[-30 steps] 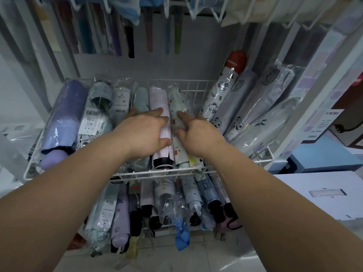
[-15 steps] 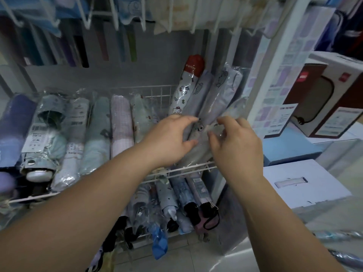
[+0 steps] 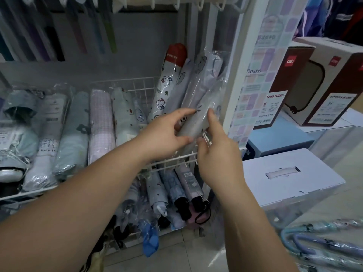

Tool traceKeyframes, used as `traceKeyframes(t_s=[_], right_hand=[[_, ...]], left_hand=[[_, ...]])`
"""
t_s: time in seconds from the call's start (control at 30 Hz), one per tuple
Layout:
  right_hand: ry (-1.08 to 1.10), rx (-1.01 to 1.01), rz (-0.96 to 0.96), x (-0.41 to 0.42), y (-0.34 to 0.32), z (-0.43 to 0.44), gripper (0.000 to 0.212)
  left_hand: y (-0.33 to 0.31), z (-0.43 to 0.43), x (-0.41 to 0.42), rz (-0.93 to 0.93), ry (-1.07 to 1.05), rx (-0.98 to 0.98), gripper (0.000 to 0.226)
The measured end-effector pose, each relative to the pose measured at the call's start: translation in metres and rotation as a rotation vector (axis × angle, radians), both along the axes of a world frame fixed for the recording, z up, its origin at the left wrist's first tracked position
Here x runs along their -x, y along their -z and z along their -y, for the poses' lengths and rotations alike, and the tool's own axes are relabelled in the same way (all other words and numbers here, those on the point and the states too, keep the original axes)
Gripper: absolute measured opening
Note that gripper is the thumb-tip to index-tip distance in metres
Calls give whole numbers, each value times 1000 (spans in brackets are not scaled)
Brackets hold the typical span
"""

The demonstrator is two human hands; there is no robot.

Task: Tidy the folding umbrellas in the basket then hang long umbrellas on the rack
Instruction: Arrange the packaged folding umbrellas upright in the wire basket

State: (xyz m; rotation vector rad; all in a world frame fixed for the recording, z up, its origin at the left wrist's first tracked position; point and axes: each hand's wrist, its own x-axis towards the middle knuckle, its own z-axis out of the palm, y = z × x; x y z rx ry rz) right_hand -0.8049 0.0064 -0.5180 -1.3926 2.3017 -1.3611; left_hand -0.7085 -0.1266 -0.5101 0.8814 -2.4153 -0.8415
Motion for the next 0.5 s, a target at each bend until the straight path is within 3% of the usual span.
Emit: traceKeyframes(t_s=[0.2,0.5], right_hand=[[-44,132,141,19,4,5,60],[-34,306,145,9,23,17,63]], left_hand=[[7,0,3,-69,-23,-14,79],[3,-3,-4,-131,52,-1,80]])
